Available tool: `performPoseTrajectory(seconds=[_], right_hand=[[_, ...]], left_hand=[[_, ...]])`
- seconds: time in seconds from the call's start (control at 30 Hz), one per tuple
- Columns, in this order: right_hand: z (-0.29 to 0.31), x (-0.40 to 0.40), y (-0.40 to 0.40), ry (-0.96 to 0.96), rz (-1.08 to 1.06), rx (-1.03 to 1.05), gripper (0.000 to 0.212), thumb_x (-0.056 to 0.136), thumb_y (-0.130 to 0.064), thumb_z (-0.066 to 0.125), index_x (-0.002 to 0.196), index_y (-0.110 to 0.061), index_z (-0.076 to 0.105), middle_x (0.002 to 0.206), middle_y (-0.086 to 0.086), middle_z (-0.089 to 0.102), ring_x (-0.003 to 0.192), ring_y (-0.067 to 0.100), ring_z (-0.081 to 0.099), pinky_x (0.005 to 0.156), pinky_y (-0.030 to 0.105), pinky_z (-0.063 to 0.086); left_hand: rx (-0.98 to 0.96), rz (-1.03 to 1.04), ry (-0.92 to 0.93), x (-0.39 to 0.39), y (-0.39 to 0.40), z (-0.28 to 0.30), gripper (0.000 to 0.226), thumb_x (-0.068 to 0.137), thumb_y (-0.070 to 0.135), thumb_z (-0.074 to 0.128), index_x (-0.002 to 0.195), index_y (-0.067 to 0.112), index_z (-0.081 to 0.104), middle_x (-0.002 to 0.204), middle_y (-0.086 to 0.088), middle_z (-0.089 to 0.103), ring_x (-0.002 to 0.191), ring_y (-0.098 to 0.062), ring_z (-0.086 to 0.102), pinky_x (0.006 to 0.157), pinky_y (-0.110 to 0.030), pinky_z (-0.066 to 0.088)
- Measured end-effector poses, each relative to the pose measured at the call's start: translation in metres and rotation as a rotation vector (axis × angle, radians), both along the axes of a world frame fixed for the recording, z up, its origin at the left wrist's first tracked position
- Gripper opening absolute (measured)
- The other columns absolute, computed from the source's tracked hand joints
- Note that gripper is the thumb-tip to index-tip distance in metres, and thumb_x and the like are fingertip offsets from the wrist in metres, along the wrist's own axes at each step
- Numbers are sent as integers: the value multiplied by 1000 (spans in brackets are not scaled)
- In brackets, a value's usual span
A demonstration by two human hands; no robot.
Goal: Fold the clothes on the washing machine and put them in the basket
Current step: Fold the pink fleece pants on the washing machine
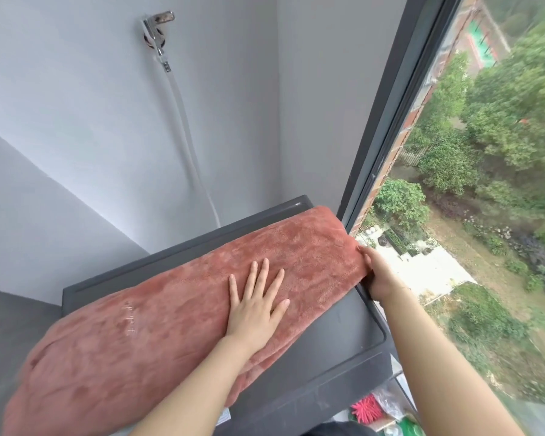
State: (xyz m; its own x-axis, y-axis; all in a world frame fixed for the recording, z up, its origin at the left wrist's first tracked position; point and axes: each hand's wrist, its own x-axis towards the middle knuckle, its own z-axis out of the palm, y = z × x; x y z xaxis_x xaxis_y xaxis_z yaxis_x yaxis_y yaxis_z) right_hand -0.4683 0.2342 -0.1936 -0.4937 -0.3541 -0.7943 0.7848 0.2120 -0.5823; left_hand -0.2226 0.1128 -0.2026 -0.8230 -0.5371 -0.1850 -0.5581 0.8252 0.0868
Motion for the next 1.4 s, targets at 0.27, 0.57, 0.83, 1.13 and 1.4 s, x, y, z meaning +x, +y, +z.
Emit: performPoseTrajectory(seconds=[0.27, 0.57, 0.83, 1.13, 1.4], right_hand=[[8, -14, 8, -439, -402, -642, 41, 66, -11, 78, 100, 9, 64, 89, 23, 70, 82, 36, 72, 66, 56, 58], [-7, -33, 10, -243, -725, -753, 82, 15, -8, 96, 92, -12, 69, 82, 8, 73, 87, 23, 67, 82, 39, 57], [75, -13, -8, -39, -571, -706, 27, 90, -19, 58, 111, -3, 64, 103, 12, 73, 92, 21, 72, 82, 35, 59], [125, 44, -22, 169, -223, -486, 33, 91, -2, 58, 123, 4, 56, 104, 11, 73, 97, 23, 71, 79, 35, 59], [103, 177, -54, 1048, 513, -78, 14, 85, -5, 59, 80, -15, 51, 76, -19, 52, 72, -6, 50, 68, 20, 43]], left_hand=[[122, 398, -70, 26, -50, 8, 66, 91, 69, 12, 145, 45, -18, 155, 12, -29, 138, -7, -32, 112, -62, -14], [23, 141, 39, 51, -14, 0, 65, 90, 72, 2, 150, 46, -3, 159, 10, -20, 146, -11, -19, 114, -50, -15], [95, 177, -44, 18, -3, 3, 81, 66, 75, -34, 141, 49, -20, 149, 13, -37, 138, -14, -37, 108, -55, -25], [839, 338, 317, 8, -28, 34, 41, 99, 30, 47, 139, 40, 46, 159, 15, 13, 148, -8, -4, 119, -43, -11], [1725, 1203, 1163, 146, -85, 44, 40, 101, 17, 35, 139, 8, 45, 124, -11, 65, 105, -23, 67, 87, -39, 55]])
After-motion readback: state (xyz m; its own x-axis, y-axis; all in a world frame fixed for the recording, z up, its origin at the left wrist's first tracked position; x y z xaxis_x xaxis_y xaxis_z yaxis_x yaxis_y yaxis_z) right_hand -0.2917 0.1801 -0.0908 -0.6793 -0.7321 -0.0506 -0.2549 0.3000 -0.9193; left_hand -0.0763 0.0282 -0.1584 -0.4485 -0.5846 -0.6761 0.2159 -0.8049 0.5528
